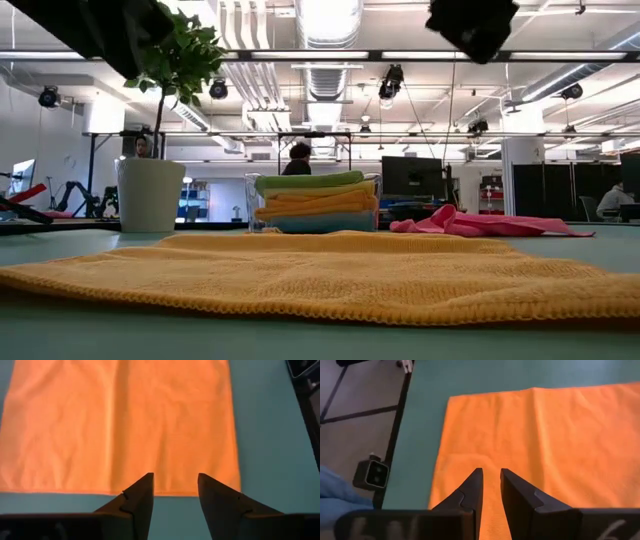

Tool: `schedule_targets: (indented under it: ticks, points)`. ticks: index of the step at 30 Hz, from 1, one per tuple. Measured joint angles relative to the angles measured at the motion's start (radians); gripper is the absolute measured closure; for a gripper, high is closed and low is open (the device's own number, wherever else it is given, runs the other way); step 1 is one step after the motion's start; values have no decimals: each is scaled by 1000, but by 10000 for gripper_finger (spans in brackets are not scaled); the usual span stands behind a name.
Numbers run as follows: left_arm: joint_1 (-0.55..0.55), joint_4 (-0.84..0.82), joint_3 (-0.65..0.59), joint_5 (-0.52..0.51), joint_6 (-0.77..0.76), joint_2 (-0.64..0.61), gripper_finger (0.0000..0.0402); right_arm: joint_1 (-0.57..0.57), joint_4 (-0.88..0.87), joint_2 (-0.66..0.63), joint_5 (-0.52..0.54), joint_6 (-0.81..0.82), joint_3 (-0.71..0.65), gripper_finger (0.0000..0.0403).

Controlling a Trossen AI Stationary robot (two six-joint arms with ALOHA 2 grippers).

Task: Fold microfiber towels
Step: Fold the orange microfiber towel

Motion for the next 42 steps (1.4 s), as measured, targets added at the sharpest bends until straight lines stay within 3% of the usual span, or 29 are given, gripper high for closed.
schedule_targets:
  ticks: [4,9,15,18,22,28,42]
  points:
    - [-84,-2,11,-68,-1,52,263,66,-45,1,89,81,28,344]
    - [-150,3,12,-71,-3,129,263,151,-76,2,148,160,38,344]
    - [-160,6,64,21,-7,203,263,213,-77,28,177,247,75,344]
    - [-163,1,117,43,-57,227,263,242,-86,77,178,260,123,344]
    - [-174,4,177,23,-58,241,263,272,-224,166,202,284,215,344]
    - [-195,-1,171,-28,-57,250,263,300,-438,302,209,346,349,344]
    - [-194,0,139,-26,-56,254,255,314,-460,454,188,407,408,342]
